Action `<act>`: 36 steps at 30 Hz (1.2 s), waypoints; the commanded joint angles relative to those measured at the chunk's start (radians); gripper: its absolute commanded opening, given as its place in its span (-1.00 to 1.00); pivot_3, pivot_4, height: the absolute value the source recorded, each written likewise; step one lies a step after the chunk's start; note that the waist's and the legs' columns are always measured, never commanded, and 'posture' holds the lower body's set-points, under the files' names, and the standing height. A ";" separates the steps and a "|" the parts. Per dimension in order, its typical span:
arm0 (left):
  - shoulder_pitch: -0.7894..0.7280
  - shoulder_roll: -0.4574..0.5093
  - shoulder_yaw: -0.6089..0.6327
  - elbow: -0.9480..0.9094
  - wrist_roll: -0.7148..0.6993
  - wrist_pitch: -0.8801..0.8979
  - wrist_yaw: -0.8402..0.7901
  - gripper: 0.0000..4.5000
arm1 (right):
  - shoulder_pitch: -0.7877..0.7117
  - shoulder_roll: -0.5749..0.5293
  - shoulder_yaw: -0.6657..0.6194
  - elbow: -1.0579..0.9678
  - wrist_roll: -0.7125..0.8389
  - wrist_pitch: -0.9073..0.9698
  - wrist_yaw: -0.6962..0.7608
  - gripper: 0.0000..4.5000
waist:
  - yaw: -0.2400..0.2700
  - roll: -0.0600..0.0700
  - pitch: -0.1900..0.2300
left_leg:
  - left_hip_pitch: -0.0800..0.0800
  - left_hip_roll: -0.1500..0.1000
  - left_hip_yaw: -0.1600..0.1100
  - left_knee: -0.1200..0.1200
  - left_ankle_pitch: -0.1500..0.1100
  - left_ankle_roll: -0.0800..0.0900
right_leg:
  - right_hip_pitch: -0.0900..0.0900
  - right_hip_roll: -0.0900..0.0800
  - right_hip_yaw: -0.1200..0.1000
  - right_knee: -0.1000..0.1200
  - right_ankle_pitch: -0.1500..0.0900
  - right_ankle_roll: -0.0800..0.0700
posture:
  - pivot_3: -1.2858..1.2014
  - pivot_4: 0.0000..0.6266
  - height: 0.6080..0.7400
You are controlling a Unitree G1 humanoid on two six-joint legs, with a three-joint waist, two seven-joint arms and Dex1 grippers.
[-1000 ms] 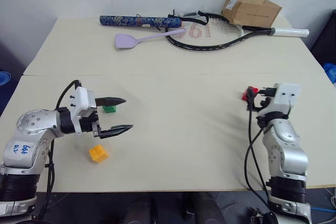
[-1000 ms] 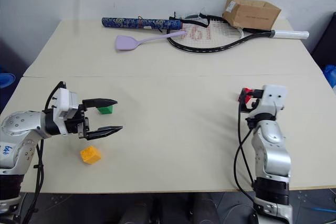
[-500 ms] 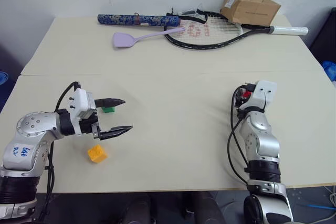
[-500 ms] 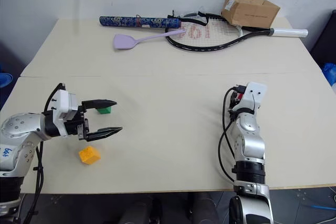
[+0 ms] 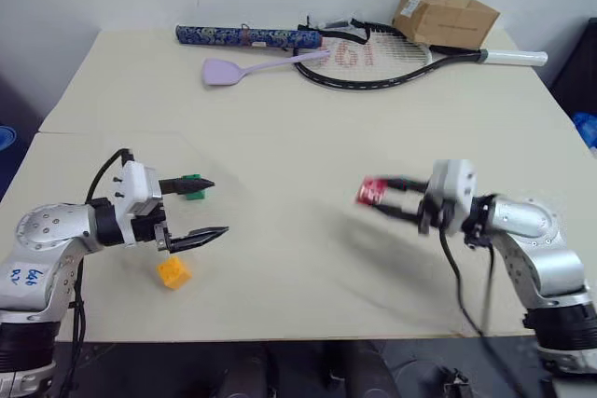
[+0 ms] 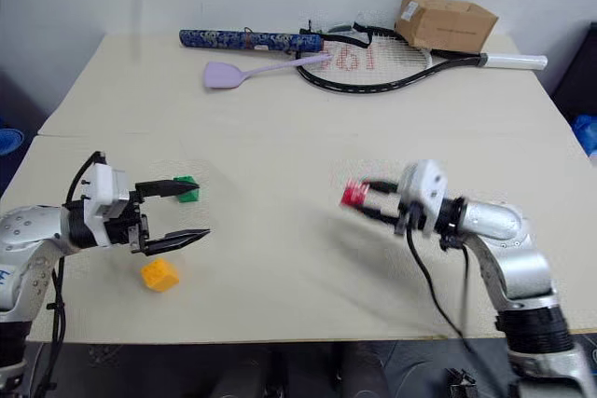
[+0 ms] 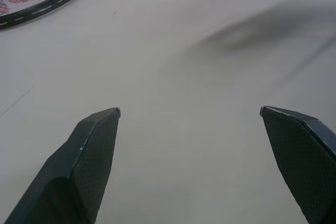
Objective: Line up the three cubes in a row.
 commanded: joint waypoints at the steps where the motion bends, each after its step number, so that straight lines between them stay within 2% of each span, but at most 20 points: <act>1: -0.011 -0.001 0.007 -0.012 -0.007 -0.007 -0.005 1.00 | -0.031 -0.033 0.095 0.138 -0.022 -0.054 0.226 -0.35 | 0.000 -0.003 -0.001 | 0.001 0.000 0.000 0.000 0.000 0.000 | 0.001 0.000 0.000 0.000 0.000 0.000 | 0.03 -0.52 1.00; 9: 0.017 0.012 0.032 -0.031 -0.017 0.005 -0.006 1.00 | -0.145 0.035 0.130 0.374 -0.083 -0.152 0.291 -0.35 | -0.001 -0.003 -0.001 | -0.001 -0.001 0.001 0.001 0.001 -0.001 | -0.002 -0.001 0.000 0.002 0.001 0.000 | 0.03 -0.52 1.00; 13: 0.042 0.021 0.066 -0.023 -0.015 0.005 -0.001 1.00 | -0.151 0.057 0.110 0.374 -0.054 -0.140 0.300 0.24 | 0.002 -0.003 -0.001 | -0.002 -0.001 0.001 0.002 0.001 -0.001 | -0.002 -0.002 0.000 0.002 0.001 0.000 | 0.03 -0.52 1.00; 18: 0.141 0.042 0.183 -0.002 -0.033 0.034 -0.001 1.00 | -0.105 0.023 0.057 0.295 -0.034 -0.162 0.298 0.96 | 0.002 -0.003 -0.001 | -0.002 0.000 0.001 0.002 0.001 -0.001 | -0.002 -0.002 0.000 0.002 0.001 0.000 | 0.03 -0.52 1.00; 22: 0.276 0.053 0.361 0.076 -0.033 0.052 0.009 1.00 | -0.042 -0.002 -0.059 0.161 0.031 -0.130 0.226 0.98 | 0.000 -0.003 -0.001 | -0.002 0.000 0.001 0.002 0.001 -0.001 | -0.002 -0.002 0.000 0.002 0.001 0.000 | 0.03 -0.52 1.00; 24: 0.335 0.051 0.453 0.176 0.013 -0.014 0.030 1.00 | 0.024 0.024 -0.142 0.104 0.113 -0.143 0.205 0.98 | -0.001 -0.003 -0.001 | -0.001 0.001 0.001 0.002 0.000 -0.001 | -0.002 -0.002 0.000 0.002 0.001 0.000 | 0.03 -0.52 1.00; 27: 0.370 0.049 0.507 0.277 0.032 -0.052 0.041 1.00 | 0.134 0.068 -0.222 0.065 0.167 -0.194 0.186 0.98 | 0.001 -0.003 -0.001 | -0.001 0.001 0.000 0.001 0.000 -0.002 | -0.002 -0.002 -0.001 0.001 0.001 0.000 | 0.03 -0.52 1.00; 30: 0.339 0.050 0.498 0.351 0.029 -0.056 0.053 1.00 | 0.231 0.076 -0.251 0.035 0.207 -0.142 0.159 0.98 | 0.022 -0.004 -0.001 | -0.001 -0.001 0.000 0.001 0.000 0.000 | -0.001 -0.004 0.000 0.001 0.001 0.000 | 0.03 -0.52 1.00; 33: 0.248 0.067 0.425 0.388 0.033 -0.054 0.043 1.00 | 0.282 0.088 -0.254 0.023 0.198 -0.185 0.165 0.98 | 0.036 -0.004 -0.002 | 0.000 -0.003 0.000 0.002 -0.001 0.001 | -0.002 -0.006 0.001 0.000 0.001 0.000 | 0.03 -0.52 1.00; 36: 0.044 0.075 0.283 0.440 0.062 -0.066 0.009 1.00 | 0.281 0.100 -0.251 0.001 0.198 -0.187 0.133 0.98 | 0.050 -0.004 -0.002 | 0.000 -0.004 0.000 0.002 -0.001 0.001 | -0.002 -0.007 0.001 0.001 0.001 0.001 | 0.03 -0.52 1.00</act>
